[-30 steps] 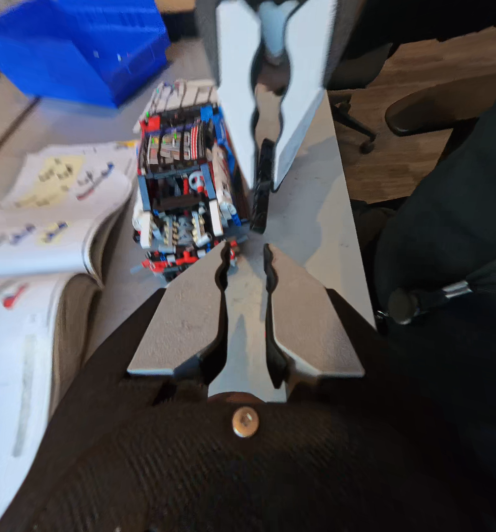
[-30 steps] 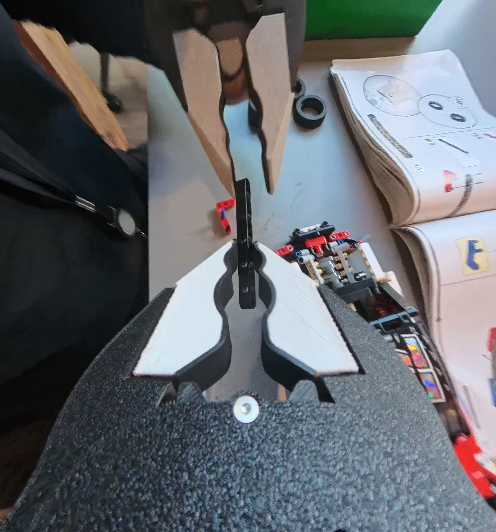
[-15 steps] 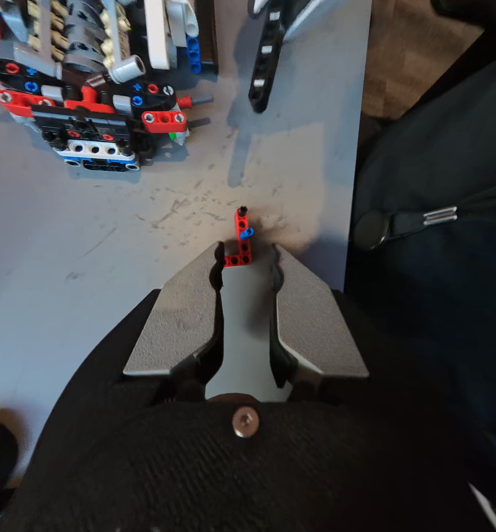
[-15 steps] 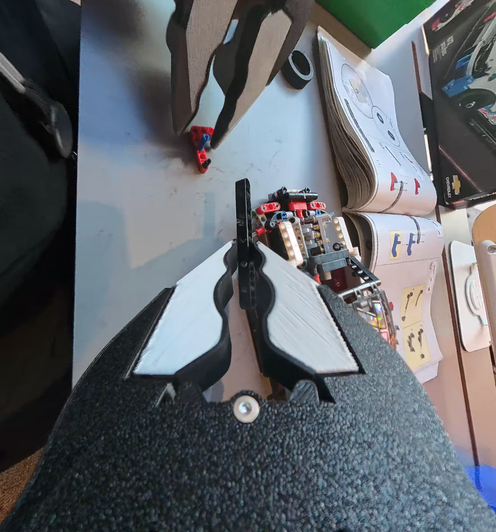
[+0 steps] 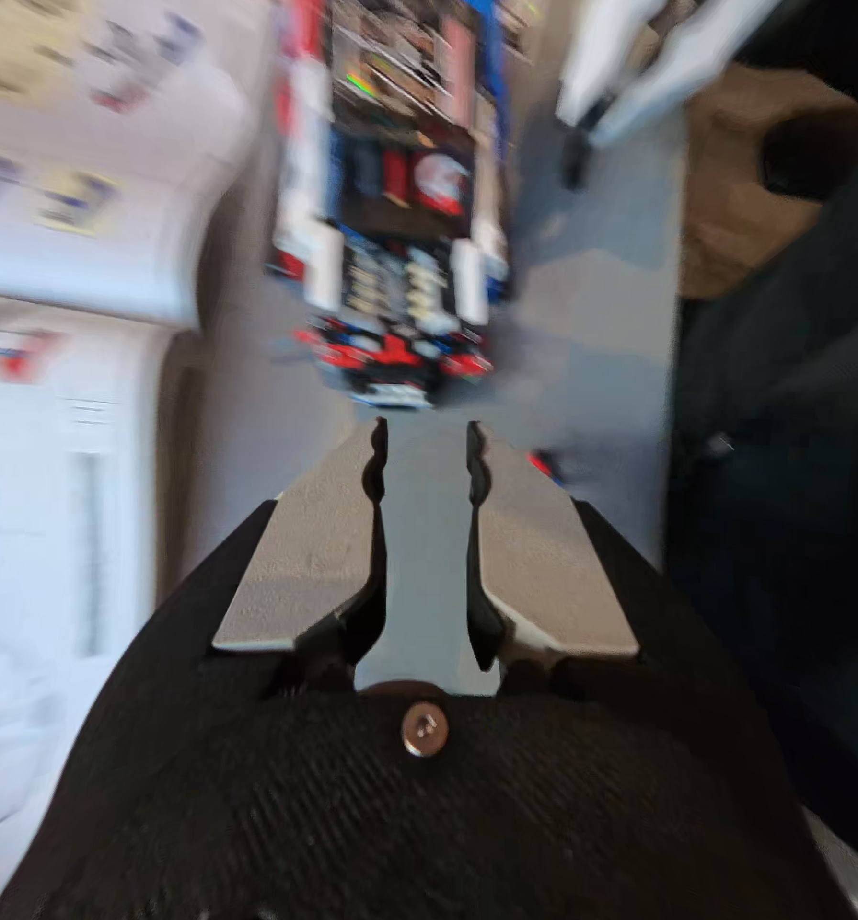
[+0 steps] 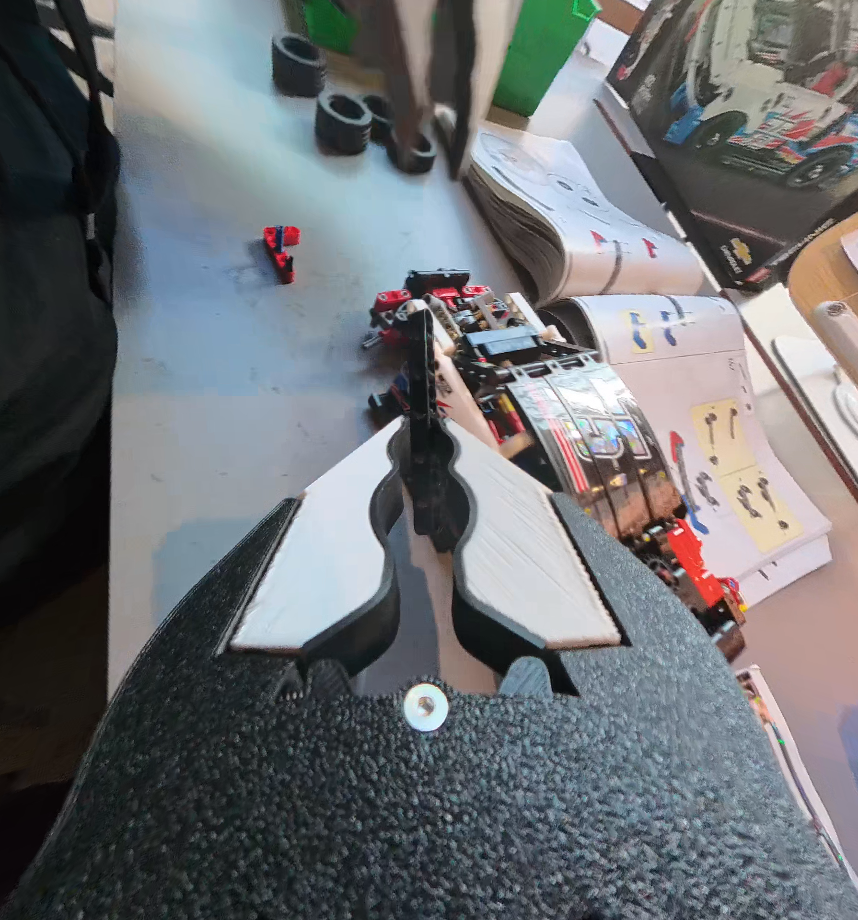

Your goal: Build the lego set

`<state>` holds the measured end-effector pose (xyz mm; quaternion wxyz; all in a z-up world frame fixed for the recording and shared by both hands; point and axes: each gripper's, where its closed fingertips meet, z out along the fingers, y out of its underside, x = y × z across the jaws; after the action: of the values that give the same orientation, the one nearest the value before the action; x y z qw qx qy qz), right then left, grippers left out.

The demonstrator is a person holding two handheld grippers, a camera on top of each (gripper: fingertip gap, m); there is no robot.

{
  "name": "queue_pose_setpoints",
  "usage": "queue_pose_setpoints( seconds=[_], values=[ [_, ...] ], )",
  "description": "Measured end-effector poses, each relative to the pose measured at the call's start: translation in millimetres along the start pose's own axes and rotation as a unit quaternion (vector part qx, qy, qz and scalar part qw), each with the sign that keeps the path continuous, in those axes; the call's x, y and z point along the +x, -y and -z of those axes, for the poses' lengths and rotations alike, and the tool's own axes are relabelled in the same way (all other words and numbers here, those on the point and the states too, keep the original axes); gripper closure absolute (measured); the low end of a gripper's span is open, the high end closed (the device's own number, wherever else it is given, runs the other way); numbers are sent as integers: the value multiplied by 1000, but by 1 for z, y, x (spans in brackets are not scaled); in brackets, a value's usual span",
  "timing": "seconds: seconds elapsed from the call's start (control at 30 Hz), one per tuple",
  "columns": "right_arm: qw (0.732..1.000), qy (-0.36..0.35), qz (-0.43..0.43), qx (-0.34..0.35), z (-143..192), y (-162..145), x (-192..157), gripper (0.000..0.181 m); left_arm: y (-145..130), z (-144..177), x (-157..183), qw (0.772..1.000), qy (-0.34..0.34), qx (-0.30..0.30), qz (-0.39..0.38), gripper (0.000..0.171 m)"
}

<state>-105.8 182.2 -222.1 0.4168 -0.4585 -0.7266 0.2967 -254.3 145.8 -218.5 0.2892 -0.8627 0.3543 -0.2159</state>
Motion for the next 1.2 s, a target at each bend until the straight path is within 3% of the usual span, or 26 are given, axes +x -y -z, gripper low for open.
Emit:
queue_pose_setpoints(
  seconds=[0.07,0.17,0.27,0.33,0.47,0.57,0.73,0.87,0.93,1.03,1.1,1.2],
  values=[
    [1000,2,-12,19,3,2,7,171,28,8,-55,995,95,25,22,146],
    [999,1,-22,43,6,7,16,171,48,-1,-111,987,151,33,47,144],
    [998,-2,-28,53,10,9,21,171,49,-17,-144,985,167,14,48,148],
    [998,-6,-35,52,12,6,23,171,33,-25,-160,981,187,-28,49,152],
    [998,-15,-47,37,16,-7,28,171,-6,-30,-165,975,194,-77,72,171],
    [998,-21,-48,33,18,-10,33,171,-27,-29,-168,971,212,-81,80,171],
    [995,-13,-76,67,28,10,46,171,-28,-27,-167,972,204,-56,102,171],
    [993,-38,-94,53,33,38,95,171,-24,-25,-166,972,204,-82,81,171],
    [994,-30,-96,38,17,57,124,172,-12,-22,-167,973,203,-70,81,171],
    [996,7,-87,-9,-38,77,158,172,22,-17,-175,976,201,-1,89,171],
    [995,34,-79,-53,-87,74,173,172,45,-19,-181,976,193,34,89,171],
    [985,78,-110,-110,-150,52,183,172,40,-33,-201,973,214,-2,92,171]
  ],
)
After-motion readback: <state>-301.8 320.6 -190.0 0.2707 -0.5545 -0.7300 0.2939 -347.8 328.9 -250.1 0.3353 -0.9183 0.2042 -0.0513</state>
